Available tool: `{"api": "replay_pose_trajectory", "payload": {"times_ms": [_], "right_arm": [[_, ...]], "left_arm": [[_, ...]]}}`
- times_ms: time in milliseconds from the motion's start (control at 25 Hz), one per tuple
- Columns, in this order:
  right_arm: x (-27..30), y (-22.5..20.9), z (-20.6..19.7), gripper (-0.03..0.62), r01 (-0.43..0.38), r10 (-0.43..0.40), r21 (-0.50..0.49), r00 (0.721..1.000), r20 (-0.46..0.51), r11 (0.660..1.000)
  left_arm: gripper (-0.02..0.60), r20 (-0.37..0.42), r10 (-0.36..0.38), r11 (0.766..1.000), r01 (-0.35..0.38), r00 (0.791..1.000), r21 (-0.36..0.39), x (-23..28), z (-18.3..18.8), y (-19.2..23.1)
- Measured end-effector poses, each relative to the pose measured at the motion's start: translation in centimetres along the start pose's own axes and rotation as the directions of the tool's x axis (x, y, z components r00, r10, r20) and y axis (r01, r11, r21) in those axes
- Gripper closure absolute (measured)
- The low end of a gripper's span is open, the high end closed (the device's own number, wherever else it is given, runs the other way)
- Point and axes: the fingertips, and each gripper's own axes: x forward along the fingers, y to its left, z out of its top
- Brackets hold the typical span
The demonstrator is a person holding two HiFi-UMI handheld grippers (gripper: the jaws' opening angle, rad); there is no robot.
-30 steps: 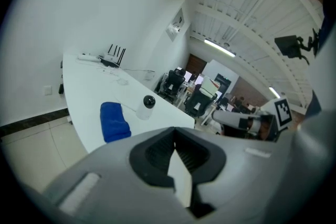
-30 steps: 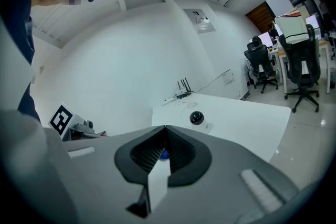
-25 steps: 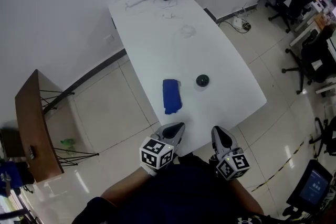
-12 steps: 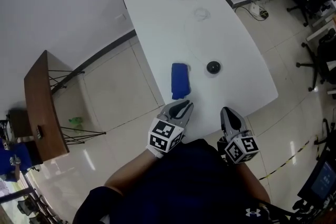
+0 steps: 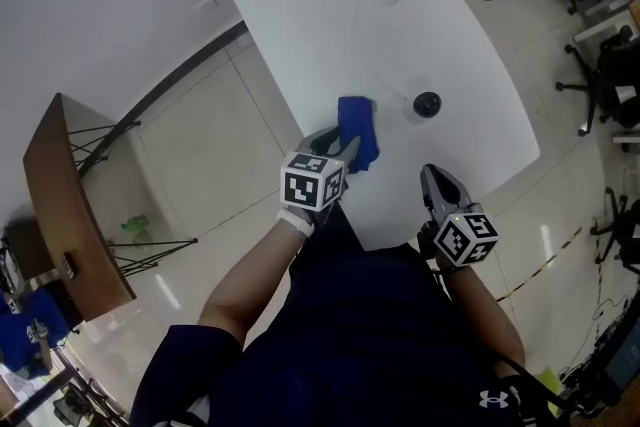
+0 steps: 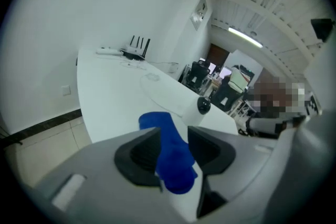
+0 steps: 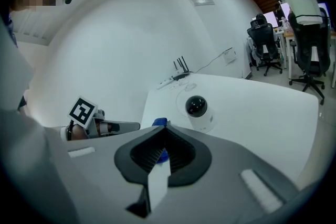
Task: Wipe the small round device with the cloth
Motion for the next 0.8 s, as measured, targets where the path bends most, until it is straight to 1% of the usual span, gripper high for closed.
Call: {"api": "replay_pose_trajectory", "payload": {"times_ms": [80, 200, 280, 320, 360, 400, 480, 560, 600, 680, 800], "right_arm": [[1.4, 0.4, -0.6, 0.583, -0.008, 0.008, -0.003, 1.000, -0.028, 1.000], [3.3, 0.7, -1.3, 0.578, -0.023, 0.024, 0.016, 0.996, -0.080, 1.000], [4.5, 0.6, -1.8, 0.521, -0.040, 0.045, 0.050, 0.993, -0.113, 0.998], [5.1, 0.6, -2.2, 0.508, -0.052, 0.061, 0.073, 0.990, -0.128, 0.996], [5.8, 0.6, -2.5, 0.492, -0.066, 0.079, 0.095, 0.987, -0.143, 0.993], [6.6, 0.7, -2.7, 0.471, -0.083, 0.100, 0.112, 0.982, -0.159, 0.990], [8.5, 1.0, -3.1, 0.448, -0.121, 0.146, 0.135, 0.970, -0.196, 0.983], [10.3, 1.4, -3.5, 0.420, -0.159, 0.197, 0.173, 0.953, -0.232, 0.972], [11.0, 1.5, -3.6, 0.411, -0.174, 0.223, 0.206, 0.944, -0.243, 0.963], [12.2, 1.7, -3.5, 0.379, -0.193, 0.261, 0.269, 0.932, -0.250, 0.944], [13.7, 1.8, -3.6, 0.367, -0.202, 0.280, 0.290, 0.925, -0.258, 0.935]], "left_arm": [[0.383, -0.051, -0.002, 1.000, 0.002, 0.999, -0.003, 1.5, -0.8, 1.1], [0.312, -0.131, 0.002, 1.000, -0.006, 0.991, -0.029, 3.2, -2.1, 2.4], [0.310, -0.177, -0.004, 1.000, -0.002, 0.984, -0.031, 3.9, -3.0, 2.7], [0.311, -0.195, -0.018, 0.999, 0.010, 0.981, -0.041, 4.2, -3.5, 2.5], [0.311, -0.206, -0.045, 0.997, 0.031, 0.978, -0.067, 4.5, -3.9, 2.3], [0.311, -0.208, -0.082, 0.992, 0.059, 0.975, -0.113, 4.9, -4.2, 2.0], [0.320, -0.189, -0.150, 0.966, 0.104, 0.970, -0.237, 5.5, -4.4, 1.8], [0.354, -0.162, -0.179, 0.934, 0.116, 0.970, -0.338, 5.8, -4.6, 2.1], [0.371, -0.151, -0.183, 0.923, 0.116, 0.971, -0.368, 5.9, -4.7, 2.3], [0.397, -0.138, -0.189, 0.912, 0.121, 0.972, -0.392, 6.0, -4.7, 2.4], [0.413, -0.135, -0.199, 0.914, 0.134, 0.971, -0.384, 6.1, -4.8, 2.6]]}}
